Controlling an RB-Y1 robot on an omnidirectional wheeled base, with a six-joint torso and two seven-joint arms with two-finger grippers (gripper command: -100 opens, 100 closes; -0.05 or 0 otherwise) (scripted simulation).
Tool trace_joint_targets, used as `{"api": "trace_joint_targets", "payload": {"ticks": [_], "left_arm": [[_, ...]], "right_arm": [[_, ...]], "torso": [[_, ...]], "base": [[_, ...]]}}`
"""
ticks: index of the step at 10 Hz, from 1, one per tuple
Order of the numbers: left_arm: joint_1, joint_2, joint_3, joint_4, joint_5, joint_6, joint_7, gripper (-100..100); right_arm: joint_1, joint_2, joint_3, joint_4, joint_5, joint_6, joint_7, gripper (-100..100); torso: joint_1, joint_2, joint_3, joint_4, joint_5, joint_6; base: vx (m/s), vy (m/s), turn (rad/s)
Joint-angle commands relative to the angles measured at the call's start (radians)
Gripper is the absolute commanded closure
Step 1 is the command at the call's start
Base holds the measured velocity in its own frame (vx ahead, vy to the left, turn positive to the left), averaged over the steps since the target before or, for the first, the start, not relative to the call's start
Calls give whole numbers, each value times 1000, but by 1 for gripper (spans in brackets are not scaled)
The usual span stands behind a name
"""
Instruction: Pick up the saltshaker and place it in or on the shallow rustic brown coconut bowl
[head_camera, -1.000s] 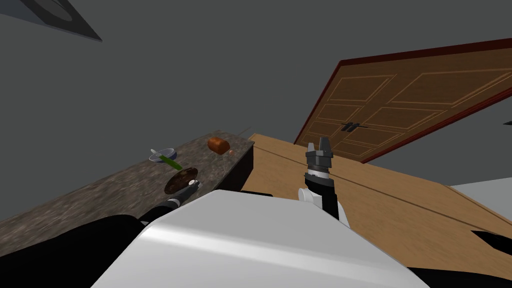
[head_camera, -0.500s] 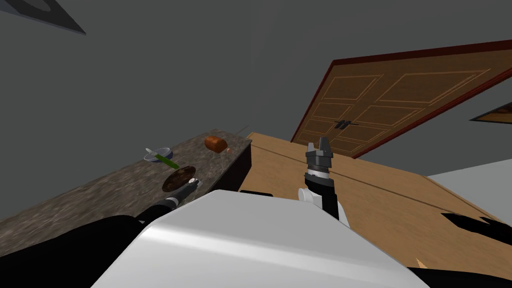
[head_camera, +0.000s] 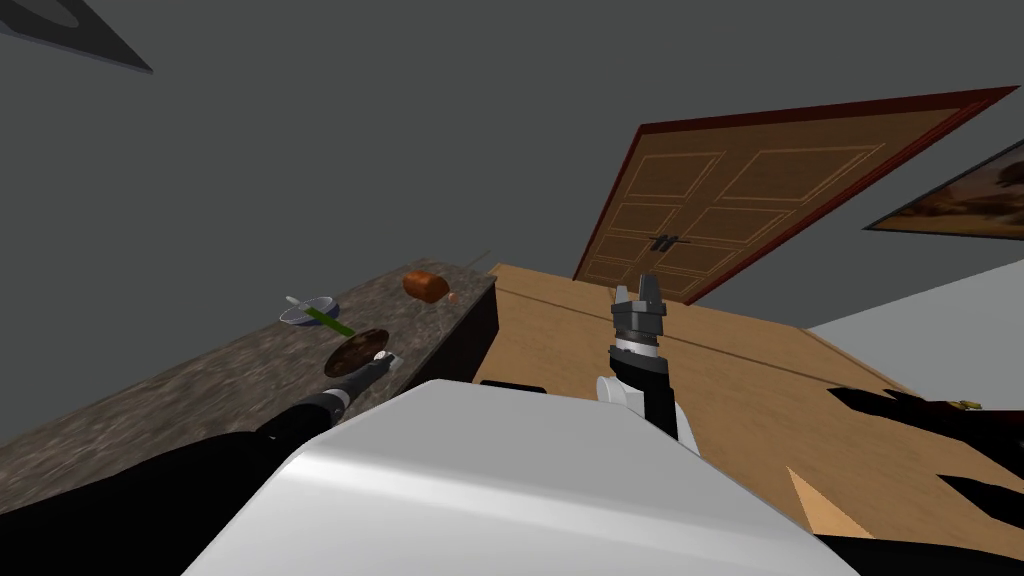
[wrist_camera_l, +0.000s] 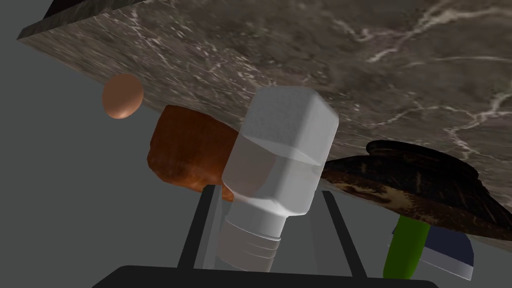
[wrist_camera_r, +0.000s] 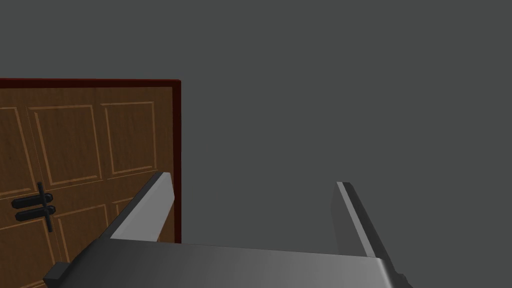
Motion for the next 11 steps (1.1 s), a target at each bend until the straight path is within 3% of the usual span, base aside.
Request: {"api": "trace_joint_targets", "payload": {"ticks": [1,6,11], "left_arm": [[15,23,33,-3,27,-19,41,100],[50,78,115,5,84,-49,123,100],[129,145,216,34,119,-52,160,100]], "right_arm": [[0,0,0,0,0,0,0,0],[0,0,0,0,0,0,0,0],[0,0,0,0,0,0,0,0]], "torso": [[0,0,0,0,0,0],[1,-1,0,0,0,0],[8,-9,-5,-2,1,0]], "base": [[-89,-26,-142],[-64,-22,-93],[40,38,5]]}}
